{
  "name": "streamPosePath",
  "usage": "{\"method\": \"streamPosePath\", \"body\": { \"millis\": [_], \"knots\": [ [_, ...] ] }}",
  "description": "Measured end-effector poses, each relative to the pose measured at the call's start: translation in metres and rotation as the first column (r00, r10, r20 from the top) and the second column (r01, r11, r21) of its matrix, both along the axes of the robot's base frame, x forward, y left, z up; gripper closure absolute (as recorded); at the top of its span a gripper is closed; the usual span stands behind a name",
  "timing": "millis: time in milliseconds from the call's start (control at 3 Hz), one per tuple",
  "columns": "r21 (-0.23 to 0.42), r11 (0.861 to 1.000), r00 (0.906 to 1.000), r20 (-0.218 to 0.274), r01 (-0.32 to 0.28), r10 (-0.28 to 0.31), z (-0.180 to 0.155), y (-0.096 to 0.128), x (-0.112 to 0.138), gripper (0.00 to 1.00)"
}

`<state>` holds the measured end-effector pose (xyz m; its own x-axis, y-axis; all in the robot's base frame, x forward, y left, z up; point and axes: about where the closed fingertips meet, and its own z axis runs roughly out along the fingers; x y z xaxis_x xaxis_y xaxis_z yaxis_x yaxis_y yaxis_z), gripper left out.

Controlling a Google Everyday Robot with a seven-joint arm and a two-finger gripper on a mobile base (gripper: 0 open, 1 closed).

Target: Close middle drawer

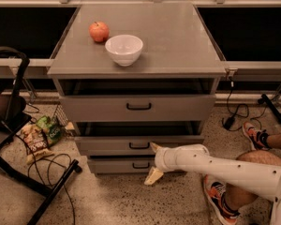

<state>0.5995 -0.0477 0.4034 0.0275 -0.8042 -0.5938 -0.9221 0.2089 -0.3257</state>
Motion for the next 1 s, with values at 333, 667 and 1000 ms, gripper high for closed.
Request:
{"method": "streamPosePath", "body": {
  "millis": [333, 667, 1000],
  "knots": [
    [0.000, 1.000, 1.0000, 0.000, 0.000, 0.000, 0.000, 0.000, 0.000, 0.00],
    [0.000, 1.000, 1.0000, 0.000, 0.000, 0.000, 0.000, 0.000, 0.000, 0.18],
    [-0.013, 1.000, 0.9999, 0.010, -0.012, 0.012, 0.002, 0.001, 0.011, 0.42]
  ]
}}
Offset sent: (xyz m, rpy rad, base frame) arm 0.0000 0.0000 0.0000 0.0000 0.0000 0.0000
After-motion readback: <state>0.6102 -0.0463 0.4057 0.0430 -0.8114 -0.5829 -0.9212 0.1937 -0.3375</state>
